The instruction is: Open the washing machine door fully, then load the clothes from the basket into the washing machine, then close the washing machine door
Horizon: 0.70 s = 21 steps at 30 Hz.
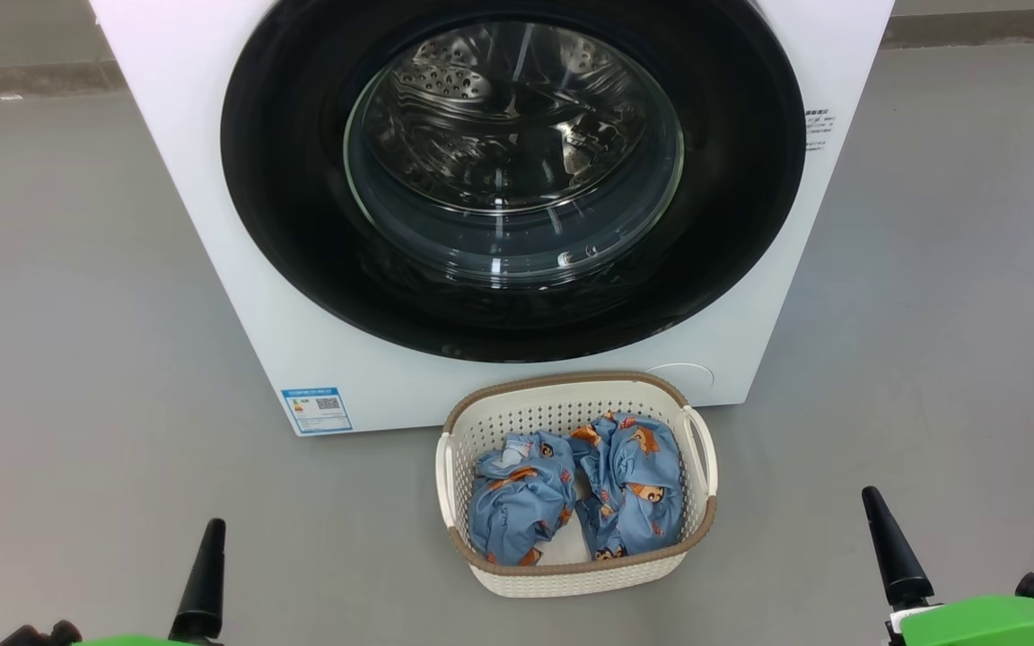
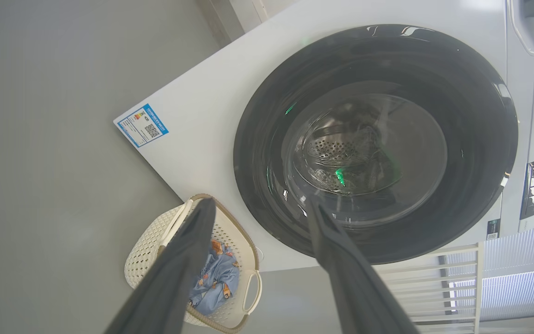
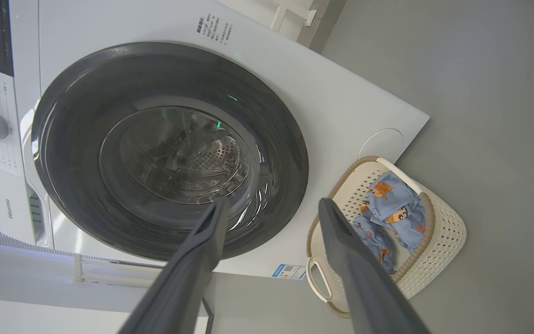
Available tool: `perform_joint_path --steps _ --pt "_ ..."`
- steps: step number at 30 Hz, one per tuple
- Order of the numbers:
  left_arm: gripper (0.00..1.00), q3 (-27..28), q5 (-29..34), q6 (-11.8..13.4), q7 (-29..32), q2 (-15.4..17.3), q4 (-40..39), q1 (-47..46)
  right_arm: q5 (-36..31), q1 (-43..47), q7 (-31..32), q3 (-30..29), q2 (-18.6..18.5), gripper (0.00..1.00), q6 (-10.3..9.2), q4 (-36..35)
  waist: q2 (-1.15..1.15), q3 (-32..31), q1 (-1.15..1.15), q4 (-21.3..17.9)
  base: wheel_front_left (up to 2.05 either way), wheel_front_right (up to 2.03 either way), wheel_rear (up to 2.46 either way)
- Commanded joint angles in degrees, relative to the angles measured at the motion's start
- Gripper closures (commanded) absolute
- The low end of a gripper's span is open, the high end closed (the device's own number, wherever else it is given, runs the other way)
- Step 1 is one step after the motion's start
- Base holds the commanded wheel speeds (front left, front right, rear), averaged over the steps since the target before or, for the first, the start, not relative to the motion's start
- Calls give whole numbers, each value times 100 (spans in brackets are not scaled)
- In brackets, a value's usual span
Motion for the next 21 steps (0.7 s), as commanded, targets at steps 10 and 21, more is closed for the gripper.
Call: perform_joint_path --steps 10,21 --pt "0 -34 943 -12 -206 161 -227 -117 -746 -273 -211 196 -130 0 4 -140 0 -1 -1 18 0 0 0" --pt "0 -130 1878 -14 -392 223 -232 -108 -1469 -323 -395 356 -228 0 4 -34 0 -21 -1 43 0 0 0"
